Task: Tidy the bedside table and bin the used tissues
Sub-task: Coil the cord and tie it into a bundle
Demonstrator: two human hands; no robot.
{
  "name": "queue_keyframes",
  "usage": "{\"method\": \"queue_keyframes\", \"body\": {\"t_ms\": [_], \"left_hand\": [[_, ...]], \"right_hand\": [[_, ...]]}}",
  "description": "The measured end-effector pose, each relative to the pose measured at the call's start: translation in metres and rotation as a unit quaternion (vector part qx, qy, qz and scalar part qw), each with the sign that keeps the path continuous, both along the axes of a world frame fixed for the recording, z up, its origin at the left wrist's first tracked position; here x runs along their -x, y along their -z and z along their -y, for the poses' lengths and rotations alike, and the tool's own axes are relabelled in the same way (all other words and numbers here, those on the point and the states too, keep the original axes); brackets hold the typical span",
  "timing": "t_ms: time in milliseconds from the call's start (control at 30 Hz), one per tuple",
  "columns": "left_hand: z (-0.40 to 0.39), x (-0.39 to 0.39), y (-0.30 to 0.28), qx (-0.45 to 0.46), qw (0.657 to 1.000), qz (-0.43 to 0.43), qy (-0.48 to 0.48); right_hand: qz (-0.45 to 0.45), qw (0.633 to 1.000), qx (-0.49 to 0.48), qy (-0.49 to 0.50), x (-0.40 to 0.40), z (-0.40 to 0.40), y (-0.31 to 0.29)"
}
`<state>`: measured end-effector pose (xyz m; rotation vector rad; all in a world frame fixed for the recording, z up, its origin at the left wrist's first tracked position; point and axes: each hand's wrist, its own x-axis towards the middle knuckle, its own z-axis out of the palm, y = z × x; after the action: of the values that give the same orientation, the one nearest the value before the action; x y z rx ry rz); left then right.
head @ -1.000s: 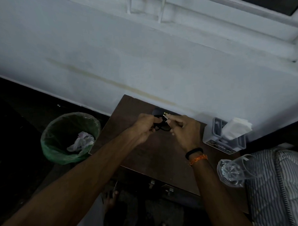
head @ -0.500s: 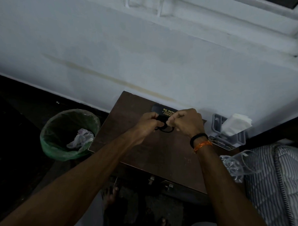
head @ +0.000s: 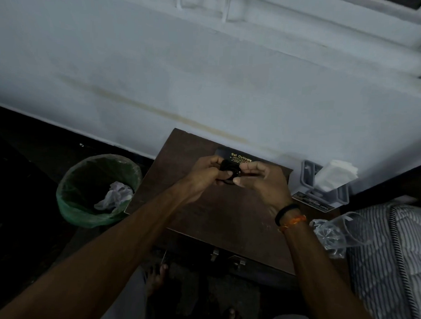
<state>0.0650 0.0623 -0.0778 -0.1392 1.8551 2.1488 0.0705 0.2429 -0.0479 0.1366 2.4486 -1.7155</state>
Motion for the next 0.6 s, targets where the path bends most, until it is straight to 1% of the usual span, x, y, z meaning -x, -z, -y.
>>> {"method": "queue_keyframes", "body": {"t_ms": [100, 167, 233, 300, 400, 500, 600], "left_hand": [[-0.002, -0.001, -0.002, -0.022, 1.0, 0.003, 0.022], [-0.005, -0.002, -0.004, -0.037, 0.999, 0.011, 0.035], [-0.007, -0.003, -0.005, -0.046, 0.998, 0.02, 0.038], [-0.008, -0.002, -0.005, -0.047, 0.998, 0.019, 0.041], [-0.01, -0.003, -0.004, -0.042, 0.997, 0.018, 0.055], [-0.013, -0.007, 0.001, -0.048, 0.996, 0.027, 0.066], [-0.018, -0.009, 0.007, -0.059, 0.997, 0.033, 0.048]], "right_hand": [[-0.028, 0.999, -0.002, 0.022, -0.003, -0.003, 0.01], [-0.031, 0.999, 0.027, 0.036, -0.001, -0.005, 0.009], [0.003, 0.995, 0.1, 0.024, -0.001, -0.007, 0.004], [0.077, 0.982, 0.172, 0.002, -0.002, -0.009, 0.001], [0.167, 0.96, 0.224, -0.011, -0.003, -0.015, 0.006], [0.194, 0.95, 0.245, -0.018, -0.004, -0.018, 0.015], [0.182, 0.95, 0.253, -0.019, -0.006, -0.018, 0.021]]}}
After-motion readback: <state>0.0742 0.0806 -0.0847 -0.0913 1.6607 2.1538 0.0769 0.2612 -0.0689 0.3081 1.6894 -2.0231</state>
